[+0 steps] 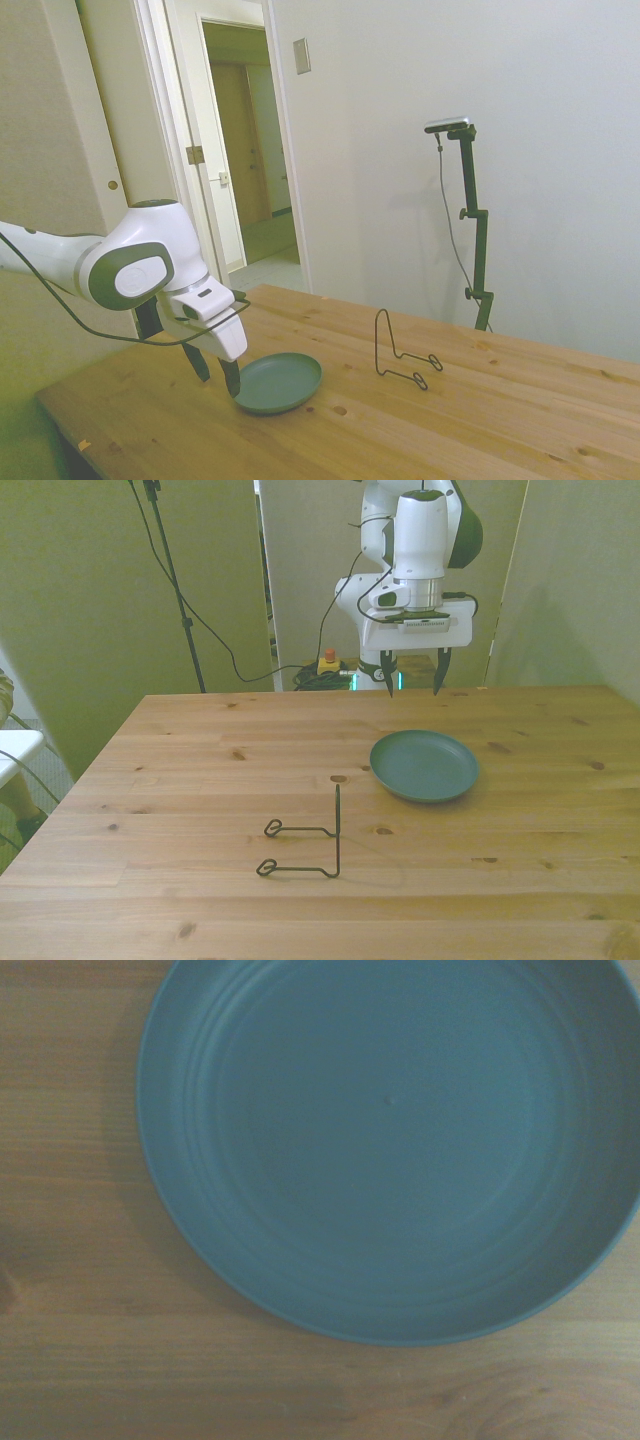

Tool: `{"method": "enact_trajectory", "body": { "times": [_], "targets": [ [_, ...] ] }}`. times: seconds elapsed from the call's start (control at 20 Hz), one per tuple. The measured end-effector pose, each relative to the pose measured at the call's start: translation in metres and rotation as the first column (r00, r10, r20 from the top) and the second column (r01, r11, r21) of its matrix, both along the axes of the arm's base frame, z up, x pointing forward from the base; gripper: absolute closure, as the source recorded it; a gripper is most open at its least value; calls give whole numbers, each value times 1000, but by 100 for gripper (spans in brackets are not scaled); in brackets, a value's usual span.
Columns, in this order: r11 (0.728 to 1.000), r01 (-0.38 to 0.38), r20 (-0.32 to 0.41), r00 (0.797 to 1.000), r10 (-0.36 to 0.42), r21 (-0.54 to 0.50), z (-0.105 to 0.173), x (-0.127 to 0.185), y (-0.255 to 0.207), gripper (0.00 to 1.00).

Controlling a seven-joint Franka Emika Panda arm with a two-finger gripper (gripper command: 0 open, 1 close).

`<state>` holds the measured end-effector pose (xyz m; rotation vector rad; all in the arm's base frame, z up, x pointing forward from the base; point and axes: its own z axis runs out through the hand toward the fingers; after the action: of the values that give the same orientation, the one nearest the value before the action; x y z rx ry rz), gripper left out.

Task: Load the plate

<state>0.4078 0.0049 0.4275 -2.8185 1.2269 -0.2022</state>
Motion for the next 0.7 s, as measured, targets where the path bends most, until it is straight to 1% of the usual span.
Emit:
{"method": "enact_trajectory", "body": {
  "times": [0.2, 0.45, 0.7],
  "targets": [
    [1000, -13, -4, 1000, 13, 10, 0, 2, 3, 0],
    [999, -42, -7, 999, 42, 8, 0, 10, 20, 0],
    [1000, -16, 9, 1000, 16, -9, 5, 24, 45, 0]
  ]
}}
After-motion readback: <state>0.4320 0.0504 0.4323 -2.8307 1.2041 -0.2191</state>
